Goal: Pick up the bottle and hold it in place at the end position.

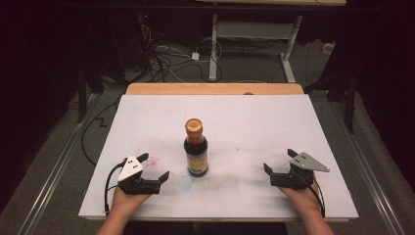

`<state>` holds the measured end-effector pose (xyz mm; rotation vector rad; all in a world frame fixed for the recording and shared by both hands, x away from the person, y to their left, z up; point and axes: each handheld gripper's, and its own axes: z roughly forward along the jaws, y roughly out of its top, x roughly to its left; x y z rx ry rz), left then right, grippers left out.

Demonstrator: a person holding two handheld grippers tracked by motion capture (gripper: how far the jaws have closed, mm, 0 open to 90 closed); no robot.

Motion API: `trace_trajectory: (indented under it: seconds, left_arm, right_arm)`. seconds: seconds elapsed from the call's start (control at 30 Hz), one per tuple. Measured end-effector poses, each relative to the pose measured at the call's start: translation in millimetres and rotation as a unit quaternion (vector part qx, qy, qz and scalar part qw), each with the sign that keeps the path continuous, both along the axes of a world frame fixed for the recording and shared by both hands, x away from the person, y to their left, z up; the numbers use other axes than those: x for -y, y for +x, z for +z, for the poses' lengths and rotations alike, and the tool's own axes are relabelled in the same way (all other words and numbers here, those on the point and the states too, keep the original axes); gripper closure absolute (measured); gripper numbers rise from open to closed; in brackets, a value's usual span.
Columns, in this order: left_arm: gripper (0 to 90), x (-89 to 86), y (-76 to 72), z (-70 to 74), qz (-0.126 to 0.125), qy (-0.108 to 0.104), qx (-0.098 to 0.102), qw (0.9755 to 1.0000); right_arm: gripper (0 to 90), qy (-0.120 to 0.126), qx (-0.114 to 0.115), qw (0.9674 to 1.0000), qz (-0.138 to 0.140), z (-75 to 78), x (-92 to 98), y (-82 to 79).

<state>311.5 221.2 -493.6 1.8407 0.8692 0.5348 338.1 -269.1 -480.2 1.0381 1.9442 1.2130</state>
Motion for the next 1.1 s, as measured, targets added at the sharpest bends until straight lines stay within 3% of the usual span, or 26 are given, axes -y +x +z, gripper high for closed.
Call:
trace_trajectory:
  seconds: [0.17,0.5,0.6,0.77,1.1]
  left_arm:
    - [0.0,0.6,1.9,0.3,-0.003,0.004,-0.007,1.0]
    - [0.0,-0.4,-0.6,0.4,0.0,0.001,0.005,1.0]
    - [0.0,-1.0,1.8,0.8,0.001,-0.003,-0.007,1.0]
    - [0.0,-1.0,2.2,1.4,-0.003,-0.003,-0.009,0.9999]
    - [0.0,14.1,-2.4,8.2,-0.028,-0.034,-0.013,0.999]
  right_arm:
    - [0.4,0.003,0.003,1.0,0.0,0.0,0.8,-0.9]
    - [0.4,0.006,0.001,1.0,-0.001,0.0,1.5,-0.2]
    - [0.4,0.006,0.004,1.0,-0.001,0.0,1.7,-0.4]
    - [0.5,0.005,0.001,1.0,-0.002,0.0,1.2,-0.3]
    - [0.7,0.007,0.004,1.0,-0.002,0.0,1.6,-0.7]
